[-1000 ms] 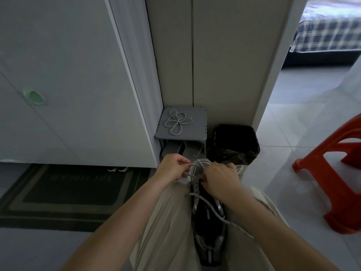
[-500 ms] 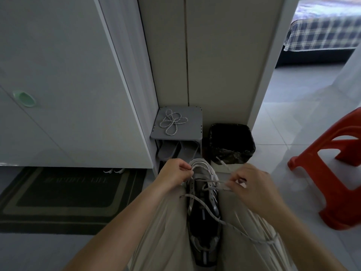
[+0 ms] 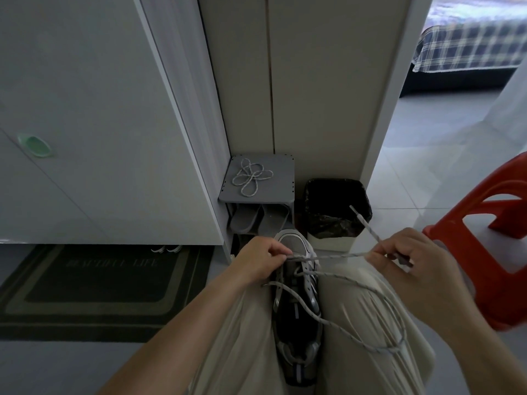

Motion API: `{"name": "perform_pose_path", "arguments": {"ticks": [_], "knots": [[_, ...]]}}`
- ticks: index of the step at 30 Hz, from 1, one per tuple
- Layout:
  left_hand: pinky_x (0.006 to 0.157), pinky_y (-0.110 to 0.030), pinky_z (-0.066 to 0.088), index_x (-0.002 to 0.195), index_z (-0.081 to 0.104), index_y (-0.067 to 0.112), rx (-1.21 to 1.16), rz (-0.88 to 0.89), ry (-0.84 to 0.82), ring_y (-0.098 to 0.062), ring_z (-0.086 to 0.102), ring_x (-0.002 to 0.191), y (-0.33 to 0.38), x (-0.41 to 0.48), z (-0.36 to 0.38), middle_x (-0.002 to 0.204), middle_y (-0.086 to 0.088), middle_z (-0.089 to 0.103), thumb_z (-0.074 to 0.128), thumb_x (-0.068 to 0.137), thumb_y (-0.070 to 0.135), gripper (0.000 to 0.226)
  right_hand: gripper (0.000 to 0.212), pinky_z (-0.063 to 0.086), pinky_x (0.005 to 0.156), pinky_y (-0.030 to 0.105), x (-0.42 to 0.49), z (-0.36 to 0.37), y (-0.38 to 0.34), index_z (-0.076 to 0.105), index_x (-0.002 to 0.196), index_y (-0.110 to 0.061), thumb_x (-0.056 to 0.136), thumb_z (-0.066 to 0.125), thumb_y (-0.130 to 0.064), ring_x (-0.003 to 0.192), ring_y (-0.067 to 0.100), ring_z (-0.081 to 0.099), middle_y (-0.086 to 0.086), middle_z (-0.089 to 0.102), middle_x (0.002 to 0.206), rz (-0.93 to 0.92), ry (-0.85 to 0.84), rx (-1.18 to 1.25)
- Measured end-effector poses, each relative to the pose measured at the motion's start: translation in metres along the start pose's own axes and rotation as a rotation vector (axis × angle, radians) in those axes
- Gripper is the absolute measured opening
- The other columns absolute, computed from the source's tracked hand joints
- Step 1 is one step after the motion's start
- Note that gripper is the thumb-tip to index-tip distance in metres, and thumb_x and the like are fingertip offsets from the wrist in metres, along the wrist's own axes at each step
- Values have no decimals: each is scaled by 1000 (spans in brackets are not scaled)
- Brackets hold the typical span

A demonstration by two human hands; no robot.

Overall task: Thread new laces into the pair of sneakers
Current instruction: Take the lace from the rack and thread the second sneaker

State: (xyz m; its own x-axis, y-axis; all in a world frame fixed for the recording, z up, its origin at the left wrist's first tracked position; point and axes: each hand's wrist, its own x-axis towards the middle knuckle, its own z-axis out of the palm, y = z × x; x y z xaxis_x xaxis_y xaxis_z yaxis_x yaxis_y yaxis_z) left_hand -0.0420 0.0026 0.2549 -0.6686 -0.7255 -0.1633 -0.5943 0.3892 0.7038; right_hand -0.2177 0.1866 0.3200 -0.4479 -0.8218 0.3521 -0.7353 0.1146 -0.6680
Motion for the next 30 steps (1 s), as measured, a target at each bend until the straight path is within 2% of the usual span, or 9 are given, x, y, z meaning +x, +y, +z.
{"name": "perform_pose_path", "arguments": {"ticks": [3,6,11,14,16,19,23,26,30], "knots": [[82,-23,50,100,74,19,10,-10,30,0,59,77,0,-3,0,94,5,71,61,88,19,17,16,40,65,7,2,-2,0,63,68,-21,76,73,-10,76,1,52,-6,57,73,17,10,9],[81,-22,50,102,72,21,29,-10,56,-1,59,81,0,-5,0,93,9,68,62,87,24,18,20,42,66,15,3,0,-1,61,68,-26,78,72,-12,76,5,53,-6,58,75,24,5,23],[83,-13,41,108,71,26,9,190,-13,3,55,90,17,-16,7,92,15,61,66,86,28,23,30,45,65,25,4,4,-6,56,67,-34,79,70,-10,70,14,55,-7,59,75,17,17,73],[82,-17,42,100,75,25,54,274,134,-1,58,88,22,-19,11,85,13,67,63,88,25,17,30,48,63,34,6,3,-10,56,67,-33,80,69,-10,69,17,57,-3,60,76,43,23,121],[81,-21,45,97,75,21,-46,281,202,-6,60,86,21,-21,11,86,6,70,64,88,23,15,27,50,64,39,8,1,-13,58,67,-31,81,68,-10,67,19,57,-3,60,75,60,19,168],[79,-20,45,95,75,16,-82,287,194,-8,59,84,24,-27,11,85,0,69,62,87,24,17,25,48,63,29,10,2,-14,60,69,-30,81,69,-11,64,14,56,-5,62,73,74,5,207],[71,-5,38,86,69,25,-115,271,108,7,56,81,37,-39,6,77,20,62,62,89,20,9,29,48,71,12,12,8,-25,63,80,-37,86,63,-8,82,3,61,-12,65,85,2,-40,275],[70,-11,43,78,60,36,-246,344,111,4,58,73,59,-51,-3,72,21,61,67,87,20,20,34,45,77,10,15,14,-36,64,89,-38,88,59,-4,90,2,61,-12,65,93,-84,-91,295],[55,-21,46,72,62,27,-404,317,128,-4,55,56,79,-66,-23,60,12,61,68,82,27,12,33,46,71,12,13,32,-39,60,104,-34,86,63,-7,80,6,63,-13,66,80,-49,-104,338]]}}
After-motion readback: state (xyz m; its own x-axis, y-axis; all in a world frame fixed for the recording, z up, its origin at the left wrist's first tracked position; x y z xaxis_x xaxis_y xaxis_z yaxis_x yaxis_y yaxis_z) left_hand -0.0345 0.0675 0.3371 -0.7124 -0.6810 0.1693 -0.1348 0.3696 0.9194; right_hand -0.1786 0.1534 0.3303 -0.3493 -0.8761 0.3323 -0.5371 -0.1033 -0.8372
